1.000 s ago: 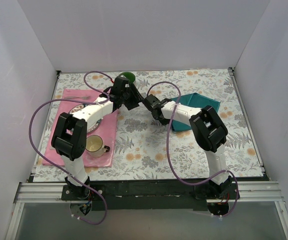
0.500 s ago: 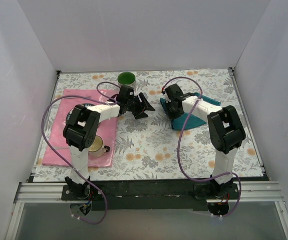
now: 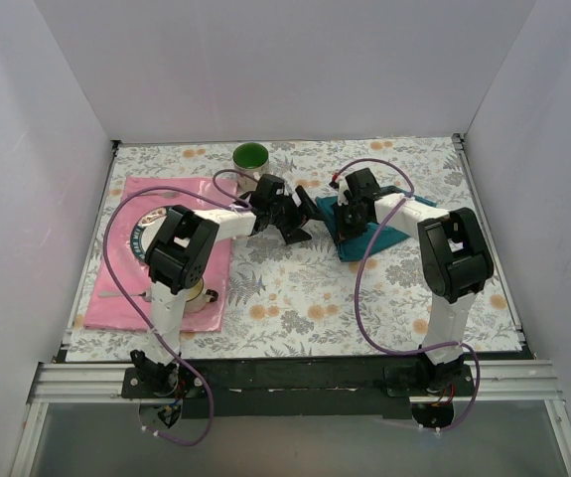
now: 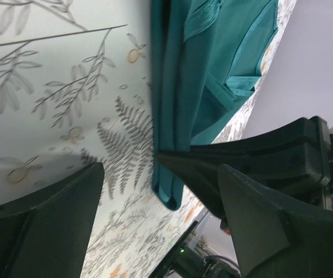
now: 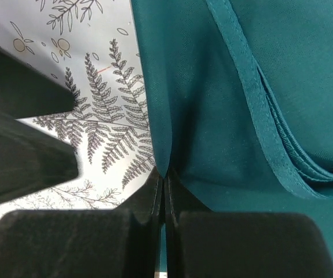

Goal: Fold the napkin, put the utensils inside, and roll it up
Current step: Fold the napkin

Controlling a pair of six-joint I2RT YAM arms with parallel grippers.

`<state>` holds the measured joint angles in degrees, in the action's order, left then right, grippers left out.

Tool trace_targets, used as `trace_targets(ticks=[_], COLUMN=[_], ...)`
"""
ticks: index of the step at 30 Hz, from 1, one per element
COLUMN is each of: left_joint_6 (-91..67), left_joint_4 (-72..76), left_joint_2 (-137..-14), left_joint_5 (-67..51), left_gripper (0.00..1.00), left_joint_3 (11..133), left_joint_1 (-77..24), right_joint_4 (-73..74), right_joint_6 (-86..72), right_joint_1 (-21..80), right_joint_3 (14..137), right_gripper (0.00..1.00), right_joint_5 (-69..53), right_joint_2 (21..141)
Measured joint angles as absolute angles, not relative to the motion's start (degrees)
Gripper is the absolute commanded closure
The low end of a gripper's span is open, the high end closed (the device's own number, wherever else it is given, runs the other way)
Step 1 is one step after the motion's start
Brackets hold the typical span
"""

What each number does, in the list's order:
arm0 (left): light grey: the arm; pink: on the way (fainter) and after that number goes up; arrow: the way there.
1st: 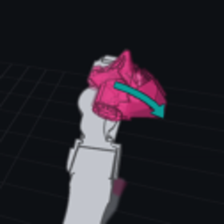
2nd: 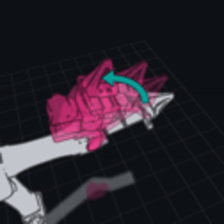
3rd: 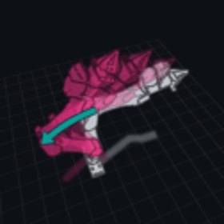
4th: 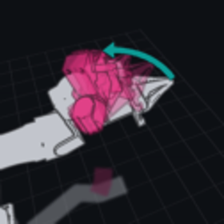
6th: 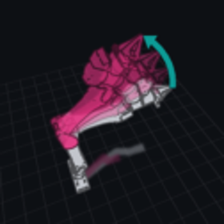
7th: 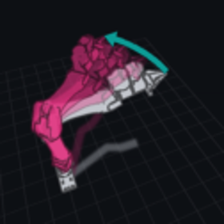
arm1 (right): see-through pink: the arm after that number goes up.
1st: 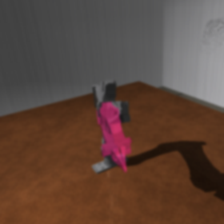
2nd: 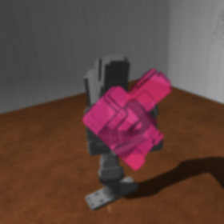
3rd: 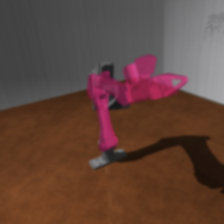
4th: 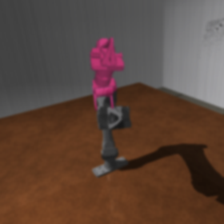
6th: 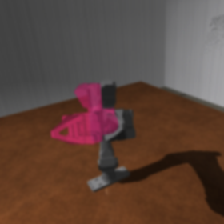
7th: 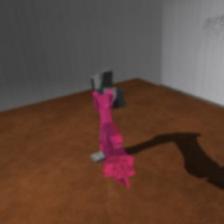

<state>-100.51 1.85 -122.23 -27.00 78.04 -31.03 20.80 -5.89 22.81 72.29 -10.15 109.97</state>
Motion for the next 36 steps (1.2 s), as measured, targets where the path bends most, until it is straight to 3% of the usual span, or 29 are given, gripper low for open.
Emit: trace_targets(ticks=[10,11,14,20,28,31,36], left_joint_6=[-106.0,-106.0,-105.9,-103.4,-95.7,-93.1,-90.3], left_joint_4=[4.4,4.6,4.7,3.8,0.7,-0.4,-4.1], left_joint_2=[-128.2,-128.6,-129.2,-129.1,-127.5,-127.3,-127.3], left_joint_5=[-26.6,-26.6,-26.5,-26.1,-24.1,-23.4,-22.0], left_gripper=[0.24,0.24,0.24,0.23,0.28,0.35,0.51], left_joint_3=[84.6,85.2,86.1,86.5,86.5,86.6,87.9], left_joint_1=[-32.1,-32.1,-32.1,-32.2,-32.5,-32.5,-32.4], right_joint_4=[19.9,19.9,20.0,22.8,25.3,25.3,23.9], right_joint_6=[-6.6,-6.7,-7.1,-7.5,-7.8,-8.0,-8.7], right_joint_1=[22.1,22.1,22.1,22.2,20.8,18.8,15.4], right_joint_3=[71.6,71.6,71.6,73.1,73.7,73.7,71.0], right_gripper=[0.99,0.86,0.71,0.5,0.48,0.54,0.73], right_joint_5=[-11.8,-11.7,-10.9,-10.4,-9.8,-10.0,-10.3], right_joint_2=[109.8,109.8,109.6,109.3,103.4,102.1,101.5])
